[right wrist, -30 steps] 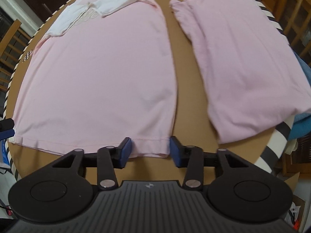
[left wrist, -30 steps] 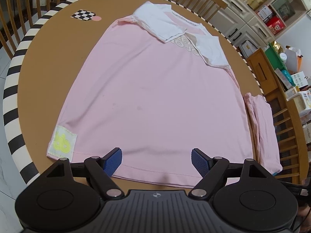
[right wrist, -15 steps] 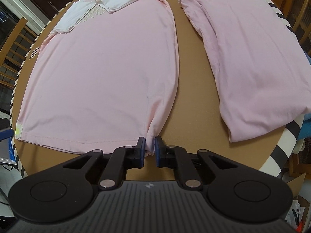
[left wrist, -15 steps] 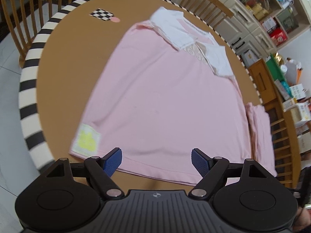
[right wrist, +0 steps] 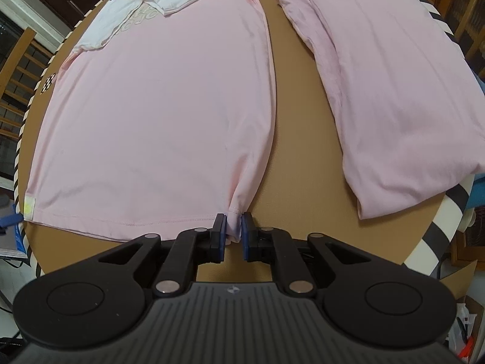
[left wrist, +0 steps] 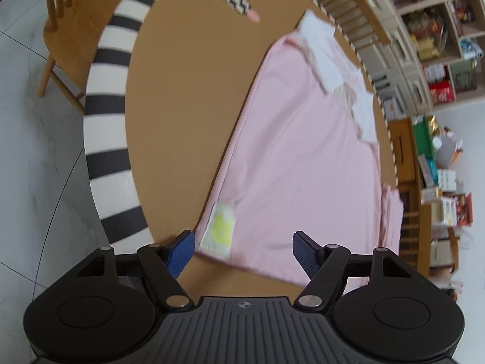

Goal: Fold clothes
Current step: 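Grasp the pink hem with the right gripper while the left gripper grasps near the yellow label, then lift the pink hem with both grippers and fold it over toward the collar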

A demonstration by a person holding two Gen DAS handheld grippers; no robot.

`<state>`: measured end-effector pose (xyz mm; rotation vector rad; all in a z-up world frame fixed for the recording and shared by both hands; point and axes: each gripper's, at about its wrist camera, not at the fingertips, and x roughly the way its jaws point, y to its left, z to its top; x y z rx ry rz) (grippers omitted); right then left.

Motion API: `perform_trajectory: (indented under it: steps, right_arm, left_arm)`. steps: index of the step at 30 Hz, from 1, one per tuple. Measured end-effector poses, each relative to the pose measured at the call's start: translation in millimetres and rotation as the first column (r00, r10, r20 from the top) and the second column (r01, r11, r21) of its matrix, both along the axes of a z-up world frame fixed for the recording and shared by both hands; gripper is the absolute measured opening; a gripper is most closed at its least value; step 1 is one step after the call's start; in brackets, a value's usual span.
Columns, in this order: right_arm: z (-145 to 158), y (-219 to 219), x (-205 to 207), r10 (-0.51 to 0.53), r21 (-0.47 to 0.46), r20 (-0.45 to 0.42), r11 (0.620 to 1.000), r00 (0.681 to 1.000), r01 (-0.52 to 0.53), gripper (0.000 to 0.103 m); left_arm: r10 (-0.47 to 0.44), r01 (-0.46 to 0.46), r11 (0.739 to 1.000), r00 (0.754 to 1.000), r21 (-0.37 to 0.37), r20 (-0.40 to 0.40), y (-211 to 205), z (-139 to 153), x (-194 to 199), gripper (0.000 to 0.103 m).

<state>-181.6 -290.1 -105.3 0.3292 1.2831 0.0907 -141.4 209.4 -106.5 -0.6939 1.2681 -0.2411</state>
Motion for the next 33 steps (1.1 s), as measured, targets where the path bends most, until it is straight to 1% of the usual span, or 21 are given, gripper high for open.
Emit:
perform_trajectory:
  steps: [2, 5, 9, 11, 12, 13, 14, 15, 16, 17, 18, 20, 21, 23, 25, 27, 30, 31, 33]
  right_arm:
    - [1, -1, 0, -0.004, 0.003, -0.002, 1.0, 1.0, 0.004, 0.011]
    - [1, -2, 0, -0.011, 0.007, -0.006, 1.0, 1.0, 0.011, 0.011]
    - [2, -4, 1, -0.019, 0.012, -0.009, 1.0, 1.0, 0.019, 0.012]
    - [3, -5, 0, -0.024, 0.017, -0.011, 1.0, 1.0, 0.025, 0.012]
    - [2, -6, 1, -0.027, 0.02, -0.012, 0.999, 1.0, 0.027, 0.012]
    - [0, -7, 2, -0.029, 0.022, -0.014, 0.999, 0.999, 0.029, 0.012]
    - [0, -7, 2, -0.029, 0.023, -0.014, 0.999, 0.999, 0.029, 0.012]
    - [0, -7, 3, -0.028, 0.024, -0.015, 0.999, 0.999, 0.029, 0.012]
    - [-1, -6, 3, -0.026, 0.023, -0.015, 0.999, 1.0, 0.027, 0.013]
    - [0, -6, 3, -0.025, 0.024, -0.015, 0.999, 1.0, 0.025, 0.013]
    - [0, -6, 2, -0.023, 0.024, -0.015, 0.999, 1.0, 0.024, 0.013]
    - [0, -5, 2, -0.025, 0.025, -0.017, 0.999, 1.0, 0.025, 0.013]
    - [0, -5, 2, -0.024, 0.024, -0.017, 0.999, 1.0, 0.024, 0.013]
    - [0, -5, 3, -0.023, 0.022, -0.019, 0.999, 1.0, 0.023, 0.013]
    - [0, -2, 5, -0.015, 0.011, -0.017, 1.0, 1.0, 0.015, 0.012]
    - [0, 0, 4, -0.004, 0.003, -0.011, 1.0, 1.0, 0.004, 0.01]
    - [-1, -1, 3, -0.009, 0.04, -0.011, 0.999, 1.0, 0.009, 0.009]
    - [-1, -1, 3, -0.008, 0.039, -0.01, 0.999, 1.0, 0.008, 0.009]
    - [0, 0, 3, 0.008, 0.018, -0.006, 1.0, 1.0, -0.008, 0.009]
  left_arm:
    - [-0.033, 0.032, 0.999, 0.999, 0.031, 0.025, -4, 1, 0, 0.07]
    - [-0.1, 0.097, 0.991, 0.994, 0.097, 0.034, -15, 5, 4, 0.069]
    - [-0.179, 0.167, 0.97, 0.983, 0.177, 0.051, -30, 10, 7, 0.069]
    - [-0.213, 0.197, 0.953, 0.976, 0.229, 0.051, -38, 12, 7, 0.069]
    - [-0.231, 0.211, 0.944, 0.972, 0.255, 0.05, -42, 13, 7, 0.062]
    - [-0.259, 0.232, 0.924, 0.965, 0.303, 0.051, -47, 15, 6, 0.048]
    - [-0.28, 0.245, 0.904, 0.959, 0.351, 0.049, -49, 16, 4, 0.039]
    - [-0.281, 0.243, 0.89, 0.959, 0.385, 0.043, -50, 17, 3, 0.023]
    - [-0.266, 0.233, 0.896, 0.963, 0.378, 0.038, -47, 15, 4, 0.013]
    - [-0.25, 0.221, 0.905, 0.968, 0.364, 0.033, -44, 14, 4, 0.011]
    - [-0.245, 0.218, 0.907, 0.969, 0.361, 0.031, -44, 14, 4, 0.008]
    - [-0.24, 0.214, 0.91, 0.97, 0.356, 0.029, -45, 13, 3, 0.007]
    - [-0.257, 0.225, 0.895, 0.966, 0.386, 0.032, -50, 14, 2, 0.007]
    - [-0.298, 0.25, 0.856, 0.954, 0.453, 0.037, -63, 17, -1, 0.006]
    - [-0.318, 0.259, 0.834, 0.947, 0.488, 0.04, -73, 19, -3, 0.006]
    - [-0.323, 0.261, 0.83, 0.945, 0.493, 0.044, -77, 20, -3, 0.006]
    - [-0.323, 0.26, 0.832, 0.945, 0.49, 0.046, -76, 22, -4, 0.006]
    - [-0.322, 0.26, 0.834, 0.946, 0.487, 0.047, -74, 23, -5, 0.006]
    - [-0.331, 0.266, 0.826, 0.942, 0.496, 0.046, -75, 24, -2, 0.006]
